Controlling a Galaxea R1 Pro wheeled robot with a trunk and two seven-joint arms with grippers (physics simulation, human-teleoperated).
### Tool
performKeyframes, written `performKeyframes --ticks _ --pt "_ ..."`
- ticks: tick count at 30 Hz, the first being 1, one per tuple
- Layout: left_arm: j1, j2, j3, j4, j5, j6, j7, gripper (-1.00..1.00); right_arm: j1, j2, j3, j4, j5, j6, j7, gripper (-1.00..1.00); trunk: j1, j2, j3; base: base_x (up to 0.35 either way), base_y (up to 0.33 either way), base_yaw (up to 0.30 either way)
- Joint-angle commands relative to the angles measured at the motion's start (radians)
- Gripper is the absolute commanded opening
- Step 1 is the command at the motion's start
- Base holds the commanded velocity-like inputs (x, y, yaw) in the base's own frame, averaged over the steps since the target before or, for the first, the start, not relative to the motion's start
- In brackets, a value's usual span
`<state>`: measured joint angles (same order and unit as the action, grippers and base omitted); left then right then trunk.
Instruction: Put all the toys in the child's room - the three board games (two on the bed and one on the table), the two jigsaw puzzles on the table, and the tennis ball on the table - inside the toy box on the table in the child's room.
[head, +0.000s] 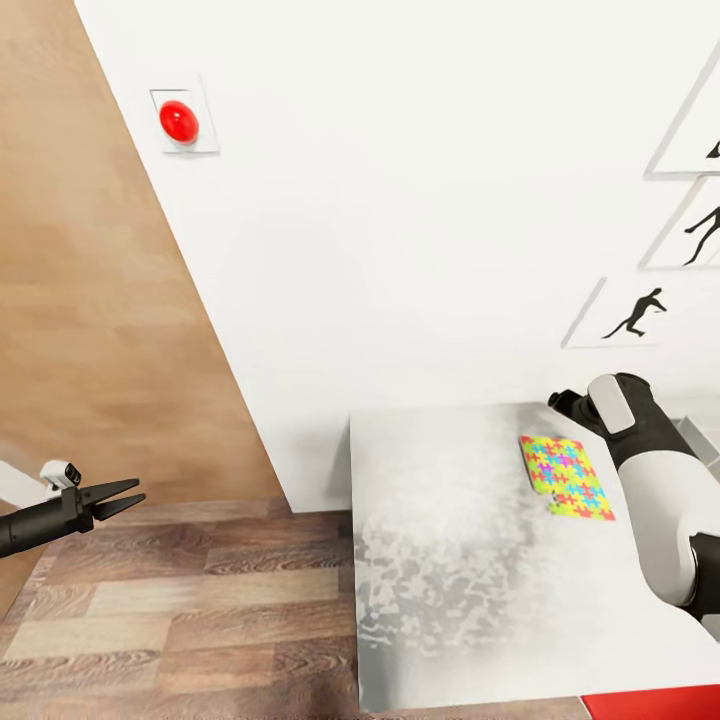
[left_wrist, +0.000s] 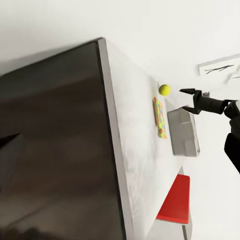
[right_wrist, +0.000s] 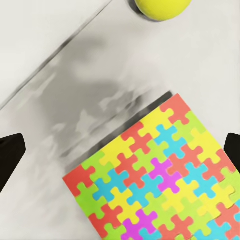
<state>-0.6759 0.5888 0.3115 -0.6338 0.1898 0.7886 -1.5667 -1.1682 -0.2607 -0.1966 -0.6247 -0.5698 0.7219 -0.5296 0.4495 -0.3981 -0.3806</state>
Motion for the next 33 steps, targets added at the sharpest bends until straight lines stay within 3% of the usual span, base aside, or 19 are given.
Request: performKeyframes --ticks 1,13,33 --pt "-0.001 0.000 0.000 0.000 0.000 0.011 -0.004 1.00 -0.002 0.000 0.000 -0.001 -0.009 0.002 -0.010 1.00 0.000 -0.002 -0.003 0.000 0.000 0.000" --pt "-0.001 0.001 0.000 0.000 -0.001 0.011 -0.004 1.00 -0.019 0.000 0.001 -0.001 0.035 0.002 -0.017 1.00 0.000 -0.002 -0.023 0.000 0.000 0.000" --pt "-0.001 0.000 0.000 0.000 -0.001 0.011 -0.004 1.00 -0.038 -0.002 0.004 0.000 0.043 0.003 -0.018 1.00 0.000 -0.002 -0.056 0.000 0.000 0.000"
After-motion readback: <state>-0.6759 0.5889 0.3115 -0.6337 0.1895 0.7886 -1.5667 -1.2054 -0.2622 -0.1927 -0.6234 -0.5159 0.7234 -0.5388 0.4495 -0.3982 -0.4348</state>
